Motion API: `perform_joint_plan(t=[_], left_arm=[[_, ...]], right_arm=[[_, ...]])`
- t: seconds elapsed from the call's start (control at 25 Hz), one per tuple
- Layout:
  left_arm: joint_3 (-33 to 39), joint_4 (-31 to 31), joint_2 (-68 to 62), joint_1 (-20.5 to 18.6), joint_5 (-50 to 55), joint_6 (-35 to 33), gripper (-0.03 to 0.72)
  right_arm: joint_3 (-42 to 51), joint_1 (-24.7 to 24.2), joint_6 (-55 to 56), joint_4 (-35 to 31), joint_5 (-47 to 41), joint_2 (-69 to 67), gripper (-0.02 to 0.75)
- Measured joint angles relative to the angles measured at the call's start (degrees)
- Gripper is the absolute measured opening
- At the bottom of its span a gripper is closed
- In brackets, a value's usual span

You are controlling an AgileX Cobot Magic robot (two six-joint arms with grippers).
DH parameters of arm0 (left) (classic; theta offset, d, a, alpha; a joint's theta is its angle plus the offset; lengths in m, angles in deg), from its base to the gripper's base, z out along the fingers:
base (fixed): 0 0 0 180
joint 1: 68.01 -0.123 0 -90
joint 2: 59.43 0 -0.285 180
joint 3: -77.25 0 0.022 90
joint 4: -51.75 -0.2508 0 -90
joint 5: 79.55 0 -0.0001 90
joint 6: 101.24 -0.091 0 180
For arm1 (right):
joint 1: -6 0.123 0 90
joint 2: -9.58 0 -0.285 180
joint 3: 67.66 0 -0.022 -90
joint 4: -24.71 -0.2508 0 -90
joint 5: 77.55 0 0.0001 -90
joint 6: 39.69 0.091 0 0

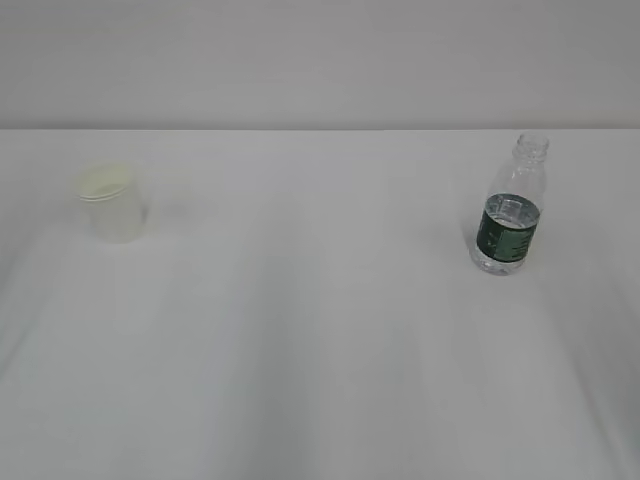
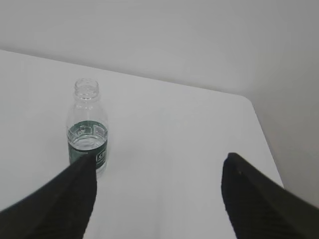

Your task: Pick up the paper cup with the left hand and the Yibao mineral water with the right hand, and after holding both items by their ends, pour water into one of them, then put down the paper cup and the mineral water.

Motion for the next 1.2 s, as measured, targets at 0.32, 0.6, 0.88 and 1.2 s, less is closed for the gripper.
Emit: perform_joint_plan(t=[0.32, 0.6, 0.88, 1.2], left_arm=[[0.1, 0.0, 6.7, 0.0, 10.1, -0.3, 0.522], [0.1, 1.5, 11.0, 0.0, 16.1, -1.8, 0.519], [0.1, 10.6, 15.8, 0.0, 19.1, -8.6, 0.489], [0.1, 17.8, 19.4, 0.0, 23.6, -16.6, 0.473]], right_arm=[[-1.7, 0.0, 0.0, -0.1, -4.6, 3.1, 0.591], [-4.3, 0.0, 0.0, -2.7, -11.2, 5.8, 0.590], [-4.9, 0.0, -6.8, -12.6, -15.5, 7.8, 0.591], [-5.4, 0.0, -15.4, -21.3, -19.5, 11.1, 0.591]])
